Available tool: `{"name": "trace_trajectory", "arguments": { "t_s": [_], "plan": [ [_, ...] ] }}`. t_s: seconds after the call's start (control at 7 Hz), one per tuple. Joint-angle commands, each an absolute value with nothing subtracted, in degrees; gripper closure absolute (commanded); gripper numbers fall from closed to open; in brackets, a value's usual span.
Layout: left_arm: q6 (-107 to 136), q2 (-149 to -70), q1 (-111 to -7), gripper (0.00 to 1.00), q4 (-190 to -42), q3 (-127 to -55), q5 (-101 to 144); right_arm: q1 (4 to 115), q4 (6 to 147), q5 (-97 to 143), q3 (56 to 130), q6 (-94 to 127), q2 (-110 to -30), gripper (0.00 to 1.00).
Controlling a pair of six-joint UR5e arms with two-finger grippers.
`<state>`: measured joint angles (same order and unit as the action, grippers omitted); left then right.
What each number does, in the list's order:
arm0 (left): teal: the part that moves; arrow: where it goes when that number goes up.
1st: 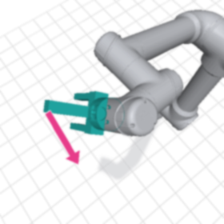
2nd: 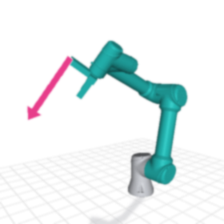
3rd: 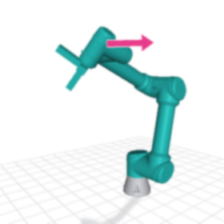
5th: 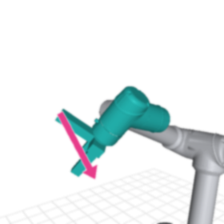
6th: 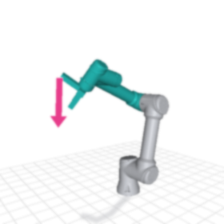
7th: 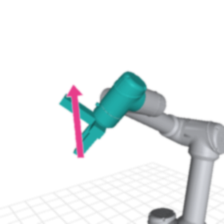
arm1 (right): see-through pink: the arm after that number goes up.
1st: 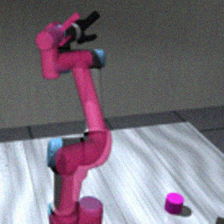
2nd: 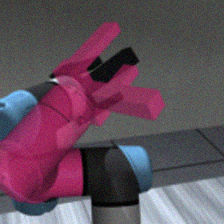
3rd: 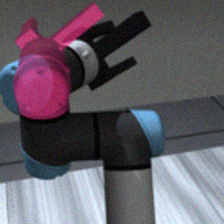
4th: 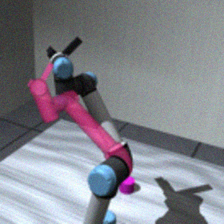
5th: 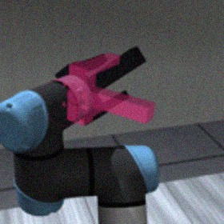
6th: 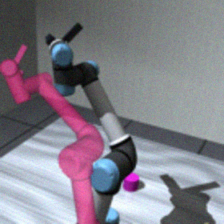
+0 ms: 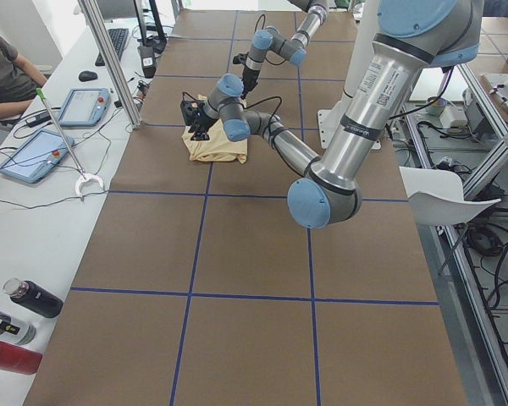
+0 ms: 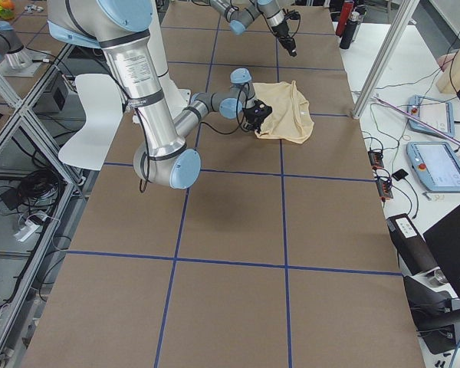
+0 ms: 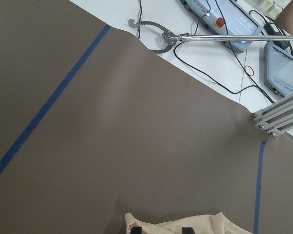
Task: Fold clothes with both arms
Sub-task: 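Move the right gripper to the near corner of the folded shirt and grasp it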
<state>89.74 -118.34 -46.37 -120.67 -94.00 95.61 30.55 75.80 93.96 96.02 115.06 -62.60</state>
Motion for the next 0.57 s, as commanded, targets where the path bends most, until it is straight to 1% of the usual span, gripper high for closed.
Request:
{"name": "trace_trajectory", "arguments": {
  "t_s": [0.0,0.14,0.43],
  "plan": [
    [89.82,-118.30,-46.23,0.61,-120.67,-94.04,95.54,30.94,76.46,94.30,97.37,114.87,-62.58,1.00],
    [89.82,-118.30,-46.23,0.61,-120.67,-94.48,95.54,31.29,77.51,94.39,100.78,114.96,-63.80,1.00],
    [90.09,-117.52,-46.06,0.61,-120.32,-96.15,95.62,24.21,87.84,94.31,109.56,119.24,-65.56,1.00]
  ]
}}
